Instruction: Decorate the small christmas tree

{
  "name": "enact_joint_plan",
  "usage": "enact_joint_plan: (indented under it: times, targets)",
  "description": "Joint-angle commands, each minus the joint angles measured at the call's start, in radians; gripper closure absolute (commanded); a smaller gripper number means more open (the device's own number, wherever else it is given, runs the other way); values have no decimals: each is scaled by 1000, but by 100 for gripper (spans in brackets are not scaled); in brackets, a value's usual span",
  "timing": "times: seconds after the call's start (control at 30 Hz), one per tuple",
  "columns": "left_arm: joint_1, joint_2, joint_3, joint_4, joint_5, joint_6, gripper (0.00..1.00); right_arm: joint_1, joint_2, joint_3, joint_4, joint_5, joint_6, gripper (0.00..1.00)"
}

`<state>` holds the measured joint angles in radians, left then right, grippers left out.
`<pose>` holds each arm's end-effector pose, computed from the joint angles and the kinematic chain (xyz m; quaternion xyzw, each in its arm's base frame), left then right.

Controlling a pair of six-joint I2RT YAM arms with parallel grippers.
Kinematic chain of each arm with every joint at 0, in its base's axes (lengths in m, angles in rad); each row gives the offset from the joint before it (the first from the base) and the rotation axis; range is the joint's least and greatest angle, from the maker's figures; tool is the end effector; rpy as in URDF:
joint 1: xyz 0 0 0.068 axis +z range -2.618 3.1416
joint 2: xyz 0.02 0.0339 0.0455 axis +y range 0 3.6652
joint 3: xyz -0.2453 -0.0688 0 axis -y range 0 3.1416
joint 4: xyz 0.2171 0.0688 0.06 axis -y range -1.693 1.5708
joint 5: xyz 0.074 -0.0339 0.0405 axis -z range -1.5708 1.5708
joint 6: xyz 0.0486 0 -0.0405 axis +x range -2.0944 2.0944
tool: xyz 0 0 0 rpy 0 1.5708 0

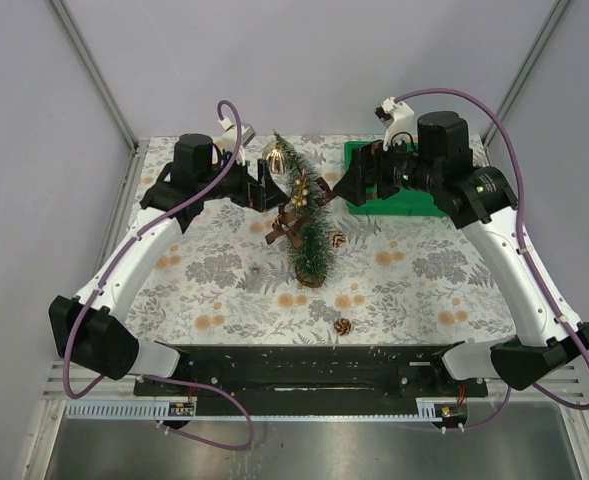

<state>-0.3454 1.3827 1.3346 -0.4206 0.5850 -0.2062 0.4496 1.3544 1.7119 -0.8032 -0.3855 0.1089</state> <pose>0.2695 -0.1255 0.3522 0.2073 0.8033 -0.3729 0.4155 0.2236 0.1282 0.4339 -0.2414 0.8009 0.3000 0.4585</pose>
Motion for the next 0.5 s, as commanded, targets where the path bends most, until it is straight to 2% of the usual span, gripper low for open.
enact_joint_plan:
  times: [0.0, 0.47]
  targets:
    - [5, -47, 61, 0, 35, 10, 1, -5, -35, -1, 45, -15, 6, 1]
    - [9, -48, 67, -4, 30, 14, 1, -5, -41, -6, 47, -13, 6, 1]
